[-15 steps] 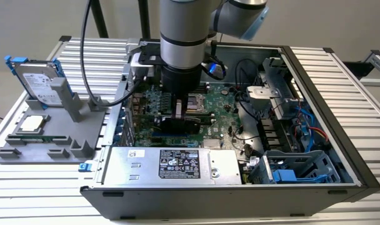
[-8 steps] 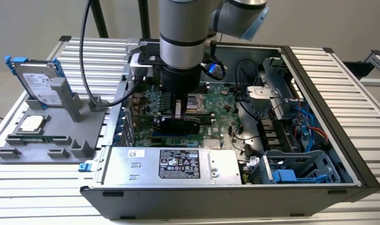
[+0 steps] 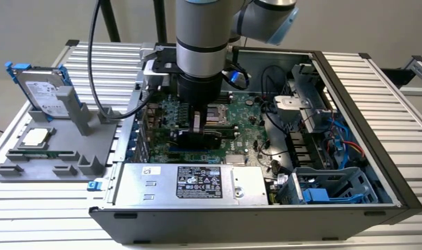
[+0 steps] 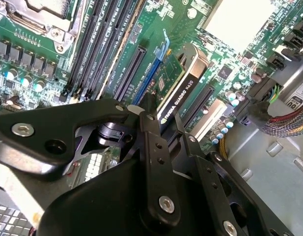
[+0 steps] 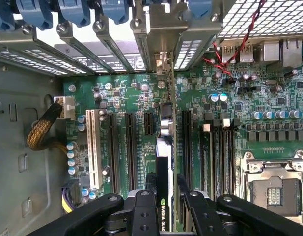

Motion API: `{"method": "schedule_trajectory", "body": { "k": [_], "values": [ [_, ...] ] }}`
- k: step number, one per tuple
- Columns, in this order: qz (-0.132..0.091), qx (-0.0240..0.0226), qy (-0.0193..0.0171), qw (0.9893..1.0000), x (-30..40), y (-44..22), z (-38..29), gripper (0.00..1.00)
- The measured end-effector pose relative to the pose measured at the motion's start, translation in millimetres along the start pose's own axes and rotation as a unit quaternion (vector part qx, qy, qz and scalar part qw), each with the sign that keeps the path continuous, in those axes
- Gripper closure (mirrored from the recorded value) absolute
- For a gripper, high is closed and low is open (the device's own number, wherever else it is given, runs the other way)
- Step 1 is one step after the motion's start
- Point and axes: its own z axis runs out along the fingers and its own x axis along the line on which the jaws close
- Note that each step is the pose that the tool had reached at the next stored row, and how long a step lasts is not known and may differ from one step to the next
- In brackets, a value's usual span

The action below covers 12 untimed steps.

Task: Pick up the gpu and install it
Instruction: 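Insert the gpu into the slot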

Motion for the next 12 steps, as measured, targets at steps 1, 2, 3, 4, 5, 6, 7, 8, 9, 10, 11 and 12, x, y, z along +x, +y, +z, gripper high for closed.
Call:
{"method": "schedule_trajectory", "body": {
  "k": [1, 2, 3, 4, 5, 6, 7, 8, 9, 10, 11, 12],
  "values": [
    [0.000, 0.0001, 0.0000, 1.0000, 0.0, 0.0, 0.8, 1.00],
    [0.000, 0.0000, 0.0002, 1.0000, 0.0, 0.0, 1.3, 1.00],
    [0.000, 0.0000, 0.0002, 1.0000, 0.0, 0.0, 1.8, 1.00],
    [0.000, -0.0001, 0.0003, 1.0000, 0.0, 0.0, 2.2, 1.00],
    [0.000, -0.0001, 0.0003, 1.0000, 0.0, 0.0, 2.7, 1.00],
    [0.000, -0.0001, 0.0002, 1.0000, 0.0, 0.0, 3.1, 1.00],
    [0.000, -0.0001, 0.0002, 1.0000, 0.0, 0.0, 3.4, 1.00],
    [0.000, -0.0001, 0.0001, 1.0000, -0.1, 0.0, 3.5, 1.00],
    [0.000, -0.0001, -0.0002, 1.0000, 0.1, 0.0, 3.6, 1.00],
    [0.000, 0.0000, -0.0005, 1.0000, 0.3, 0.0, 3.7, 1.00],
    [0.000, 0.0000, -0.0006, 1.0000, 0.8, 0.0, 3.8, 1.00],
    [0.000, -0.0002, -0.0008, 1.0000, 1.5, -0.2, 3.9, 1.00]
  ]
}}
